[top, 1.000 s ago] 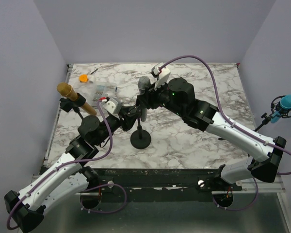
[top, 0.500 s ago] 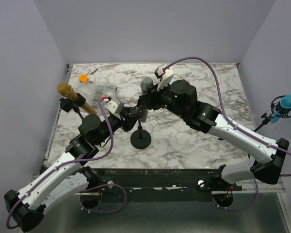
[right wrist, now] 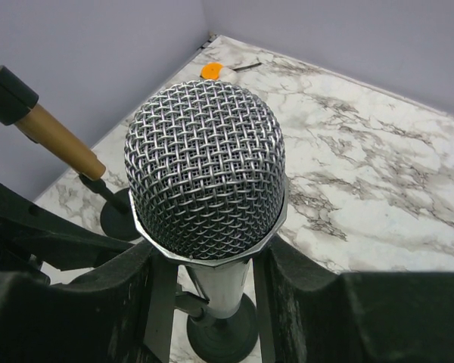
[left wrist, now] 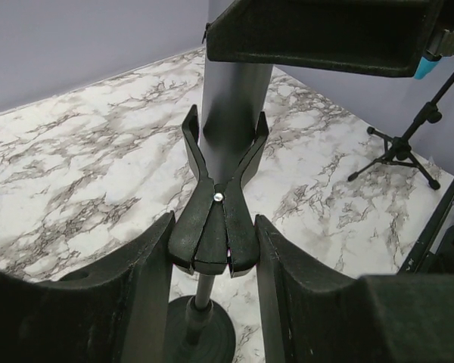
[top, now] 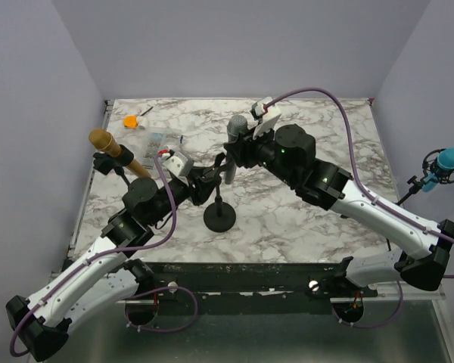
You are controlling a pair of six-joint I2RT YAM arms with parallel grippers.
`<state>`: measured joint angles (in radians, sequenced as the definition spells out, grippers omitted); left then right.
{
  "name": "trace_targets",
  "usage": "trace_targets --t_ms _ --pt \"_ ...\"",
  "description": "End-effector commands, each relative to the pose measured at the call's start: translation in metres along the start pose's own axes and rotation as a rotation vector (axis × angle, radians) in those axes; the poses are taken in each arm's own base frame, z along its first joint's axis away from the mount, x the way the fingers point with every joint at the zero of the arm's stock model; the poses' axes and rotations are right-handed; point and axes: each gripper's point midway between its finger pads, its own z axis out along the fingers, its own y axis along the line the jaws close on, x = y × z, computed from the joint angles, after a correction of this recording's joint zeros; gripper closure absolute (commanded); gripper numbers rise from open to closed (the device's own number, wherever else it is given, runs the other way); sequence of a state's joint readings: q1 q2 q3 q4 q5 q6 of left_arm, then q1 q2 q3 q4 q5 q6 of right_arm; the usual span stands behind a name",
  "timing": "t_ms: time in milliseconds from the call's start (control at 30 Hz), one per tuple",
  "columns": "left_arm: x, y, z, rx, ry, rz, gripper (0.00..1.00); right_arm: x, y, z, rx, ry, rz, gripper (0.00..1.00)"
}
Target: Remove the microphone from the stand
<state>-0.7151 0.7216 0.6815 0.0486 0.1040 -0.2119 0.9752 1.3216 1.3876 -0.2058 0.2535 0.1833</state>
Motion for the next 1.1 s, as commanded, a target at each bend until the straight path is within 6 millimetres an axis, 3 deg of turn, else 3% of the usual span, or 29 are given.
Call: trace_targets --t_ms 0,167,300,467,600,733,933,1067 --pt "0.022 0.005 -0.003 -0.045 0.109 -0.062 0.65 -0.006 -0.005 -0.006 0.030 -0.020 0.010 0.99" --pt "0.021 0.007 -0.007 -0.065 0.119 -0.081 0.21 -0.008 -0.071 -0.030 0.392 -0.085 0.050 0.99" --pt "0.016 0.002 -0.013 -0.045 0.107 -0.089 0.02 0.008 -0.107 -0.055 0.577 -0.092 0.026 0.99" --pt "0.004 -0.004 -0.024 -0.019 0.087 -0.076 0.01 0.063 -0.121 -0.068 0.610 0.003 -0.013 0.99" --pt "0.007 -0.003 -0.036 -0.035 0.108 -0.065 0.02 0.131 -0.126 -0.076 0.605 0.143 0.015 0.99" --pt "0.013 0.018 -0.052 -0.168 0.127 -0.082 0.02 0.181 -0.128 -0.087 0.608 0.240 0.082 0.99" --pt "0.007 0.038 -0.077 -0.282 0.067 -0.050 0.02 0.197 -0.143 -0.082 0.646 0.315 0.098 0.99" --pt "0.008 0.037 -0.085 -0.268 0.032 -0.026 0.01 0.214 -0.179 -0.065 0.742 0.441 0.086 0.99"
